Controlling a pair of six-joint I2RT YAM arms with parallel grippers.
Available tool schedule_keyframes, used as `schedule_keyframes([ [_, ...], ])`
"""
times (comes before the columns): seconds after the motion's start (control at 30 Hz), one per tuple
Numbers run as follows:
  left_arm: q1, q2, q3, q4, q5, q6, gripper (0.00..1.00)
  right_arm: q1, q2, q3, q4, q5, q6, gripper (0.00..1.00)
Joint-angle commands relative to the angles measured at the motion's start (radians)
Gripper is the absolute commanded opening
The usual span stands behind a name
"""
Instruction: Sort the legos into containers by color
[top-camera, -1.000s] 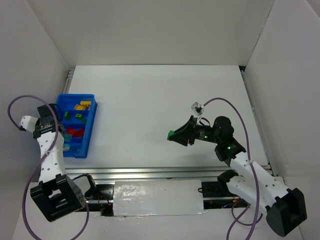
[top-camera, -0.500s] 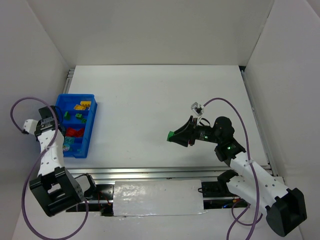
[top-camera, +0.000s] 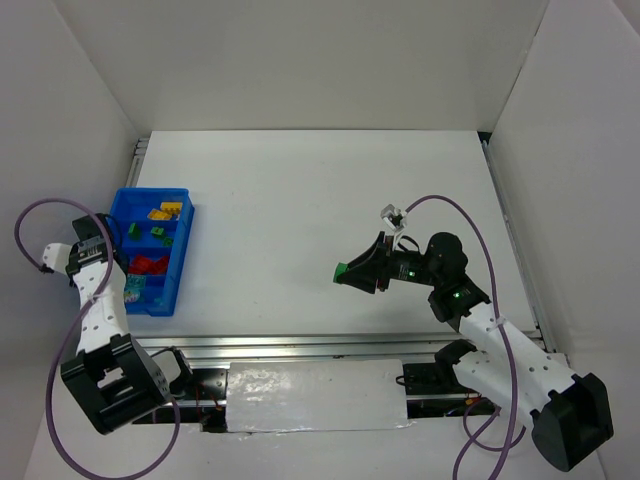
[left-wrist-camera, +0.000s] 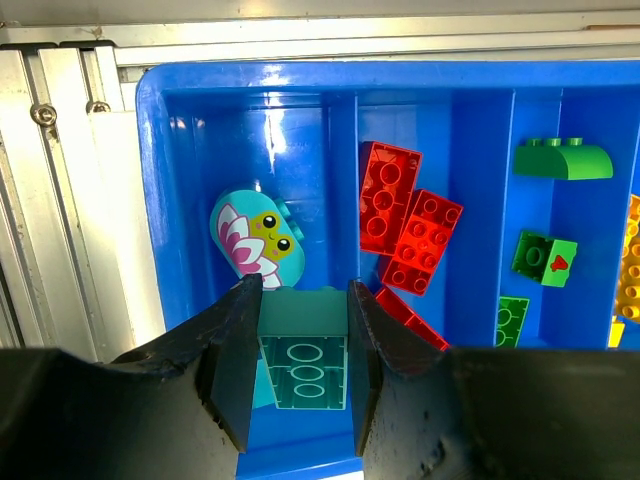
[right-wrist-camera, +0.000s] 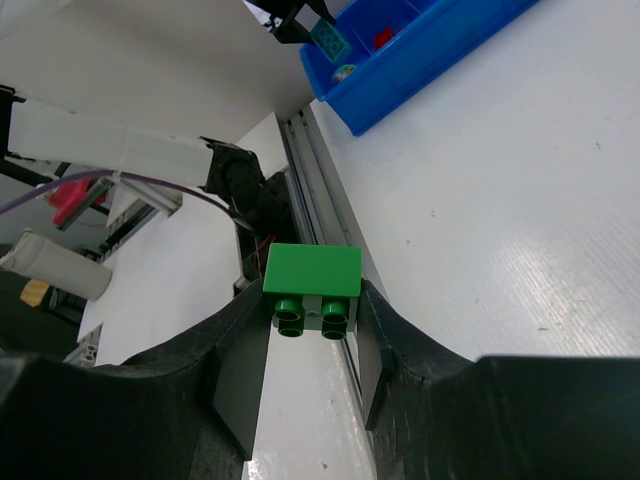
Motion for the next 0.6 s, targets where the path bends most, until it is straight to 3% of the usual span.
schedule_keyframes([
  [0.0, 0.005, -0.026, 0.001, 0.006, -0.014, -0.005, 0.0, -0.003, 0.003, 0.007, 0.062, -0.019, 0.011, 0.0],
  [0.57, 0.007, -0.037, -0.002, -0.006, -0.028, -0.014, 0.0, -0.003, -0.01, -0.002, 0.069, -0.021, 0.012, 0.0],
])
